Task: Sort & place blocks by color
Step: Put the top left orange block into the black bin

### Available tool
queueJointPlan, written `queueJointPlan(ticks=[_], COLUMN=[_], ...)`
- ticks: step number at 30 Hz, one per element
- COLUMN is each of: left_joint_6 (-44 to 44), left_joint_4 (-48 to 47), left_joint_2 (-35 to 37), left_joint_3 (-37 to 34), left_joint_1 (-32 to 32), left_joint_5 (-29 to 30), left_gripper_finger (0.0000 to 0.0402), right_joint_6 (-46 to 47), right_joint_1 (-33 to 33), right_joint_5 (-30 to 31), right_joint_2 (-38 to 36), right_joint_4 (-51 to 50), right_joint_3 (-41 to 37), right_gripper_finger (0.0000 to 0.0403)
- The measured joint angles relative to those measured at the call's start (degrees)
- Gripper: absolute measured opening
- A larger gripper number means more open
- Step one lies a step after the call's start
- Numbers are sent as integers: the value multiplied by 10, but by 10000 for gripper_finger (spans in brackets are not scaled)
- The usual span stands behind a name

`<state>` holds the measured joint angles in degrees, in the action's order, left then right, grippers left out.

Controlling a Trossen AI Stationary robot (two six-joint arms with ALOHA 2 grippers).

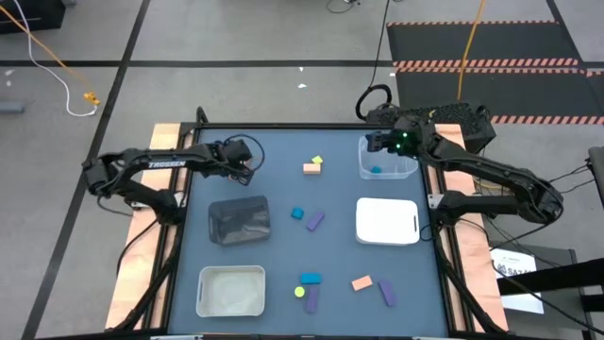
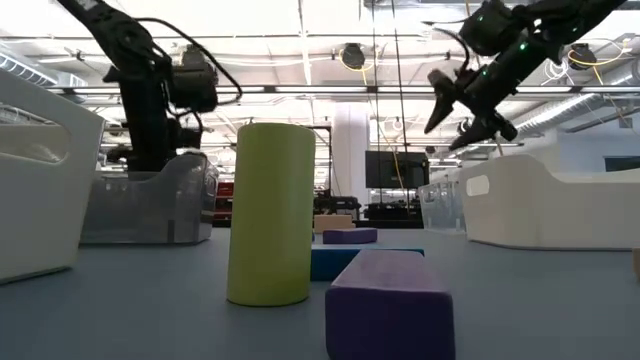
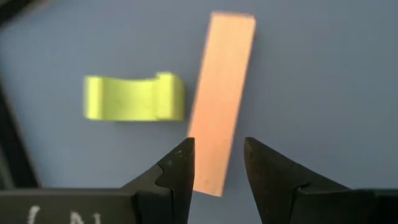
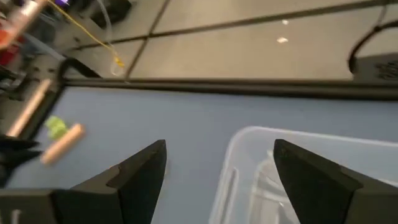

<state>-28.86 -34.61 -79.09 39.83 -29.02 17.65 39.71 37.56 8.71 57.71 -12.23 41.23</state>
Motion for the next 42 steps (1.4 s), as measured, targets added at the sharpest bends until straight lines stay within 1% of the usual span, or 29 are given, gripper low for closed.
queueJointPlan(ticks=[5,9,13,17,24,27,32,37,38,40,42], left_joint_6=[4,2,5,3,3,21,68,68,68,77,85], left_joint_4=[4,11,18,16,13,7,2,13,13,12,13], left_joint_2=[-45,-60,-61,-55,-22,-21,-39,-50,-49,-49,-48], left_joint_3=[0,2,1,1,0,0,0,0,0,0,0], left_joint_1=[-3,-11,-19,-25,-24,-28,-43,-73,-78,-89,-97], left_joint_5=[-7,-1,7,3,6,13,12,-2,-8,-38,-57], left_gripper_finger=[141,141,141,141,141,145,178,229,237,251,258], right_joint_6=[-4,-4,-18,-16,-14,-14,-14,-14,-14,-13,-12], right_joint_1=[0,0,0,0,0,0,0,0,0,0,0], right_joint_5=[-2,-2,-3,-3,-3,-3,-3,-3,-3,-3,-3], right_joint_2=[-18,-22,-22,-22,-22,-22,-22,-22,-22,-22,-22], right_joint_4=[15,15,15,15,15,15,15,15,15,15,15], right_joint_3=[0,0,0,0,0,0,0,0,0,0,0], right_gripper_finger=[288,288,288,288,288,288,288,288,288,288,288])
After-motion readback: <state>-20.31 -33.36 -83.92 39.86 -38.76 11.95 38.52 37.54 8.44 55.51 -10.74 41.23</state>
